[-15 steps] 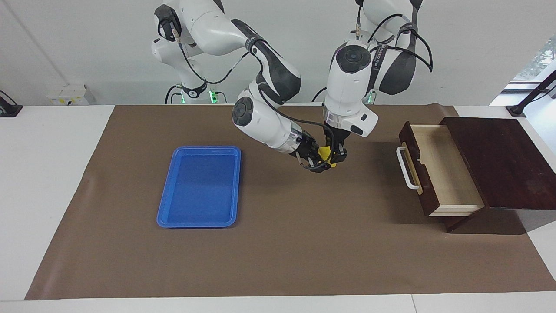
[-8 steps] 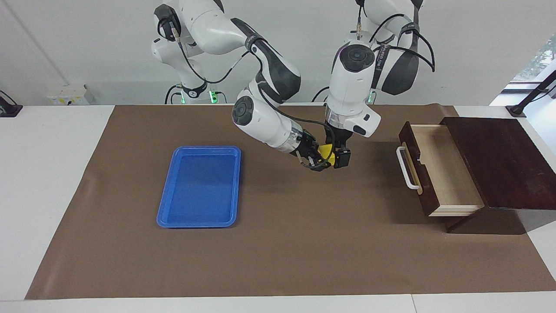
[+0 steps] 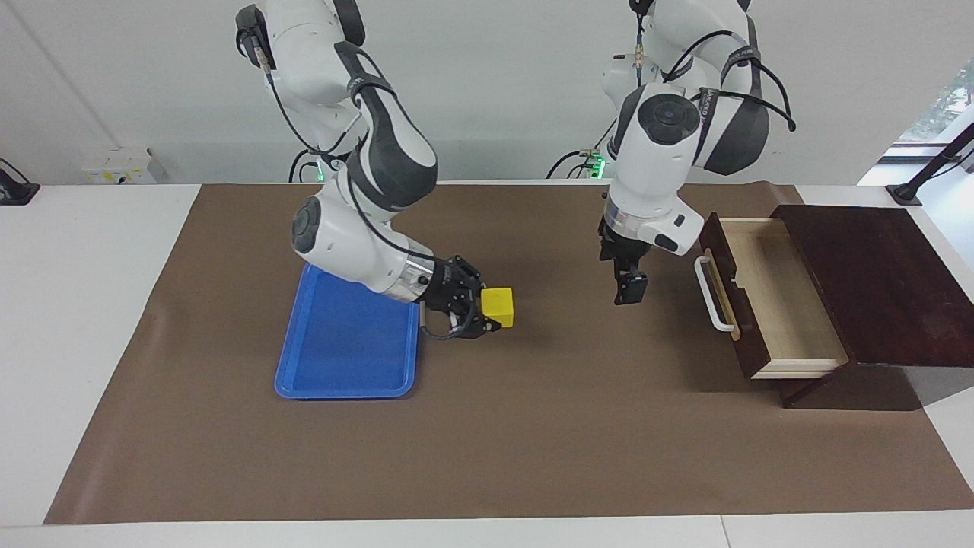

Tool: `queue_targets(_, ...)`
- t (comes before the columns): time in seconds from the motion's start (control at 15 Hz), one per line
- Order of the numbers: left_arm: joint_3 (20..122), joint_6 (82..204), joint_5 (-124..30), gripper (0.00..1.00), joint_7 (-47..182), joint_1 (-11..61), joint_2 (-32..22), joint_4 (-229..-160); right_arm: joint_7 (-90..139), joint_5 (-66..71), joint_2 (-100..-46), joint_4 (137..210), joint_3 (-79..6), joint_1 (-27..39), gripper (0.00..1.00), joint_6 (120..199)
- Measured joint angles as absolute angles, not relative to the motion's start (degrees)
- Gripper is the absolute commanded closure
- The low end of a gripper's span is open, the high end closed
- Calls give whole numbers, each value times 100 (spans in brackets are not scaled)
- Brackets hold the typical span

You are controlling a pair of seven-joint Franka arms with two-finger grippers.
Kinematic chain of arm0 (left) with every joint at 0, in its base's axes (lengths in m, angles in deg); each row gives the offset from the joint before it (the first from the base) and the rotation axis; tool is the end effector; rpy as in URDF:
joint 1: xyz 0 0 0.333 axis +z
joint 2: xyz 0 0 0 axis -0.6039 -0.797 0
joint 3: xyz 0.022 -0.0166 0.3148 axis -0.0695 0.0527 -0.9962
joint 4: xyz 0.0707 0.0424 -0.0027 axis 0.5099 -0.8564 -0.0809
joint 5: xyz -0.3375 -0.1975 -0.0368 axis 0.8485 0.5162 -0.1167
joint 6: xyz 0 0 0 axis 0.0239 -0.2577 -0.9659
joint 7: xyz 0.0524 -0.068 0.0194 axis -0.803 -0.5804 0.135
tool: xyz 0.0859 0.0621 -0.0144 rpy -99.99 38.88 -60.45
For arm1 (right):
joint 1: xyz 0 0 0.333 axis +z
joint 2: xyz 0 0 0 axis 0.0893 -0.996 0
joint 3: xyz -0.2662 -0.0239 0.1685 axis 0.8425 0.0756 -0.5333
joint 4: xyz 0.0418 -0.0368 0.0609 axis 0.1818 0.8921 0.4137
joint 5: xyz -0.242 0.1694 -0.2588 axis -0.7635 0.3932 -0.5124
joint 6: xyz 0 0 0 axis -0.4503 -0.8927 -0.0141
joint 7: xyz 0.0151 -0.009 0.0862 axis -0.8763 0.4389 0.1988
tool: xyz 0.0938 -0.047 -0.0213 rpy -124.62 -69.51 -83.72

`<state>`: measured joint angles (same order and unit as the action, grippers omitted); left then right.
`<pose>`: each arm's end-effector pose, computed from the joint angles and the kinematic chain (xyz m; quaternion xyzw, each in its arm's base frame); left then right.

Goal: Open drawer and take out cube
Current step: 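Carry the cube over the tray while the left gripper withdraws, then lower the cube into the blue tray while the left gripper pushes drawer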

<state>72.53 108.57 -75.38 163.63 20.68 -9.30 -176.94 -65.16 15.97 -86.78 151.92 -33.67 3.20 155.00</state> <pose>0.5949 -0.2183 0.4819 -0.7090 -0.7047 -0.0107 0.0247 0.6866 0.1905 0.4252 -0.6791 0.6373 0.2562 0.2588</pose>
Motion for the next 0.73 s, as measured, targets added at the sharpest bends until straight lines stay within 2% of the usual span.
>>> queue_targets(0.27,7244,11199,-7539,0,15690,2491,-757,-18189,-5841,1593,-8716,15512,-3354,-341,100,15453)
queue_targets(0.53,7235,11596,-7660,0,15114,2952,-553,-18707,-5107,1537,-8831,15850,-3301,-627,100,15488)
queue_targets(0.73,7234,11636,-7741,0,14758,3225,-497,-18795,-4755,1537,-8908,16061,-3285,-816,100,15508)
